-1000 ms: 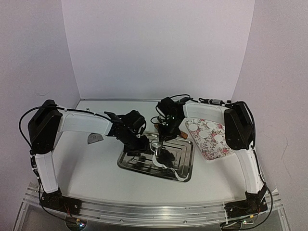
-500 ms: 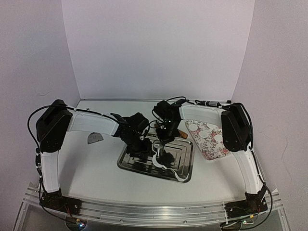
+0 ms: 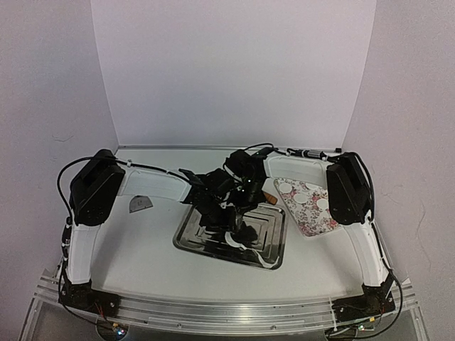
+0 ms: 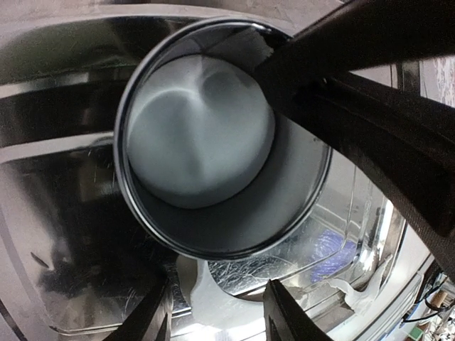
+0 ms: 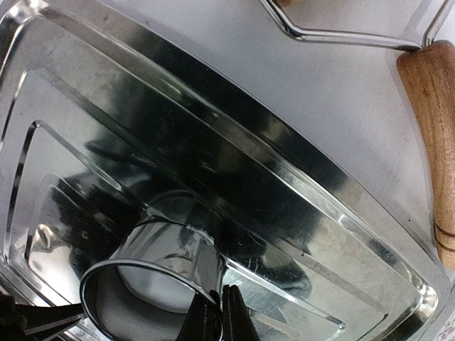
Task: Roll out the dumpling wrappers from the dough
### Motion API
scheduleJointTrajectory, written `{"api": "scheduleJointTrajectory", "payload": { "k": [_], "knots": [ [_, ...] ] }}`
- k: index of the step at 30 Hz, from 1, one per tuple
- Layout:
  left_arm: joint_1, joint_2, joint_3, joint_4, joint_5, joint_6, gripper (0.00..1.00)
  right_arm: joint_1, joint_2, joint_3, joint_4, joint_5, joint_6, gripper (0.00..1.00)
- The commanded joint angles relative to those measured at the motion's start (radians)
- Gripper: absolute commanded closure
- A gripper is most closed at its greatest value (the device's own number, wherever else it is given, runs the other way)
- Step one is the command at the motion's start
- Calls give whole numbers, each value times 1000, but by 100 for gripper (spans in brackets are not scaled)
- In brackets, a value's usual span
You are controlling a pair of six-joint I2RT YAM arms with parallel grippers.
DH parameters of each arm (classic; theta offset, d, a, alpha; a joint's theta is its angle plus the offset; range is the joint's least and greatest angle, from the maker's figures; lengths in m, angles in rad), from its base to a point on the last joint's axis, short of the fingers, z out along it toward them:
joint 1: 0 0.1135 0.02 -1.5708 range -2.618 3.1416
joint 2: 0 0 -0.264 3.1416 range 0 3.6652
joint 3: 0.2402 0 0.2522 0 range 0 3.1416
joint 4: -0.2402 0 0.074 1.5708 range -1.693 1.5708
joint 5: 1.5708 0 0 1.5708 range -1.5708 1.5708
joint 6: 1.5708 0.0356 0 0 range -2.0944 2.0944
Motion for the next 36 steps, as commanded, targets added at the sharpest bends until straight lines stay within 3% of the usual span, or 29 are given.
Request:
{"api": "scheduleJointTrajectory", "payload": {
  "k": [1, 19, 36],
  "knots": [
    [-4, 33, 52, -53, -70, 32, 60, 3, -22, -25, -48, 47, 9, 100],
    [-50, 106, 94, -178, -192, 59, 99, 3, -11, -30, -53, 56, 28, 100],
    [-39, 36, 42, -221, -296, -7, 100, 3, -5, -31, -90, 126, 53, 100]
  ]
}}
